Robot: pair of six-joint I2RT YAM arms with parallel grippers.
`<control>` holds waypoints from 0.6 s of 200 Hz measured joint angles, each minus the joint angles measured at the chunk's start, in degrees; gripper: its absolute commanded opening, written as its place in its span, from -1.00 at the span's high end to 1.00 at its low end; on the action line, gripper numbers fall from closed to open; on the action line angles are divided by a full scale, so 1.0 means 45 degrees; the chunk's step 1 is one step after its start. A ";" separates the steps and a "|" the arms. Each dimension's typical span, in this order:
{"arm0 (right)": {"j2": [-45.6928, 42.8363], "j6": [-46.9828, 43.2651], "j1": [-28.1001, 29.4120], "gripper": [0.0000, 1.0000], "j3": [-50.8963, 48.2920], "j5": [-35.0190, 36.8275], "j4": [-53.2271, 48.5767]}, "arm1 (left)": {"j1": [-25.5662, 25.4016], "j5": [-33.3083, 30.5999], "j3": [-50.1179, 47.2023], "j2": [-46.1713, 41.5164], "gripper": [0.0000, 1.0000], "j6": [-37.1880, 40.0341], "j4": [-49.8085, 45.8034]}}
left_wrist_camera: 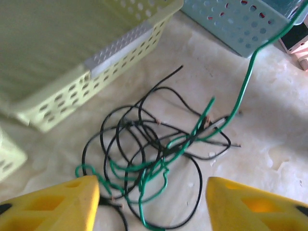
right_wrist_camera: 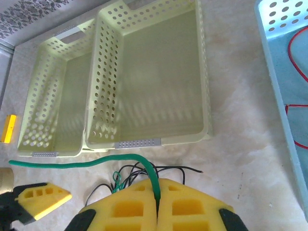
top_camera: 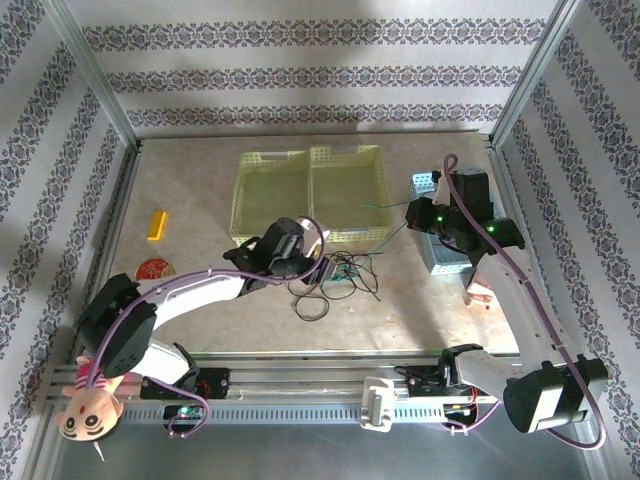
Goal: Untangle the cables
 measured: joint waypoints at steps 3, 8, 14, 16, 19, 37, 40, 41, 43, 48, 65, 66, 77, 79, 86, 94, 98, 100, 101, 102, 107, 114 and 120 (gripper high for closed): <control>0.0000 0.0000 0.0000 0.93 0.0000 -0.0034 0.0000 | 0.0000 0.0044 0.0131 0.0151 -0.07 0.0058 0.0010; 0.0000 0.0000 -0.0005 0.93 0.0000 -0.0063 0.0000 | 0.0000 0.0112 0.0384 0.0452 -0.04 0.0097 0.0010; 0.0000 0.0005 -0.0005 0.93 0.0000 -0.0131 0.0000 | 0.0000 0.0209 0.0651 0.0811 -0.01 0.0141 0.0015; 0.0000 0.0000 -0.0005 0.93 0.0000 -0.0141 0.0000 | 0.0000 0.0248 0.0733 0.0933 -0.01 0.0180 0.0019; 0.0000 0.0005 -0.0005 0.93 0.0000 -0.0155 0.0000 | 0.0000 0.0291 0.0826 0.1093 -0.01 0.0180 0.0029; -0.0005 0.0000 -0.0005 0.93 0.0000 -0.0238 0.0000 | 0.0000 0.0704 0.1457 0.2152 0.04 0.0340 0.0015; -0.0005 0.0005 -0.0005 0.93 0.0000 -0.0238 0.0000 | 0.0000 0.0767 0.1520 0.2293 0.06 0.0345 0.0015; -0.0005 0.0005 -0.0005 0.93 0.0000 -0.0238 0.0000 | 0.0000 0.0787 0.1535 0.2322 0.07 0.0355 0.0015; -0.0005 0.0005 -0.0005 0.93 0.0000 -0.0243 0.0000 | 0.0000 0.0826 0.1579 0.2409 0.07 0.0355 0.0015; -0.0005 0.0005 -0.0005 0.93 0.0000 -0.0243 0.0000 | 0.0000 0.0952 0.1671 0.2623 0.10 0.0384 0.0010; -0.0005 0.0005 -0.0005 0.93 0.0000 -0.0243 -0.0005 | 0.0000 0.1375 0.1836 0.3147 0.25 0.0476 0.0005; -0.0005 0.0005 0.0000 0.93 0.0000 -0.0243 -0.0005 | 0.0000 0.1394 0.1846 0.3162 0.26 0.0476 0.0005; -0.0005 0.0005 -0.0005 0.93 0.0000 -0.0253 -0.0005 | 0.0000 0.1569 0.1953 0.3376 0.40 0.0612 0.0005; -0.0005 0.0005 -0.0005 0.93 0.0000 -0.0257 -0.0005 | 0.0000 0.1598 0.1977 0.3424 0.42 0.0583 0.0005; -0.0005 0.0005 0.0000 0.93 0.0000 -0.0282 0.0000 | 0.0000 0.1681 0.2064 0.3555 0.47 0.0636 0.0005; -0.0005 0.0005 -0.0005 0.93 0.0000 -0.0282 -0.0005 | 0.0000 0.1744 0.2161 0.3687 0.50 0.0680 0.0005; -0.0005 0.0005 -0.0005 0.93 0.0000 -0.0287 -0.0005 | 0.0000 0.1787 0.2205 0.3745 0.50 0.0699 0.0005; -0.0005 0.0005 0.0000 0.93 0.0000 -0.0287 -0.0005 | 0.0000 0.1787 0.2229 0.3779 0.50 0.0695 0.0005; -0.0005 0.0005 -0.0005 0.93 0.0000 -0.0287 -0.0005 | 0.0000 0.1787 0.2234 0.3789 0.50 0.0695 0.0005; -0.0005 0.0005 -0.0005 0.93 0.0000 -0.0287 -0.0005 | 0.0000 0.1797 0.2254 0.3803 0.50 0.0699 0.0005; -0.0005 0.0005 -0.0005 0.93 0.0000 -0.0287 -0.0005 | 0.0000 0.1841 0.2302 0.3886 0.50 0.0699 0.0005; -0.0005 0.0005 -0.0005 0.92 0.0000 -0.0287 -0.0005 | 0.0000 0.1899 0.2380 0.3988 0.50 0.0699 0.0015; -0.0005 0.0005 -0.0005 0.92 0.0000 -0.0282 -0.0005 | 0.0000 0.1977 0.2438 0.4085 0.50 0.0695 0.0010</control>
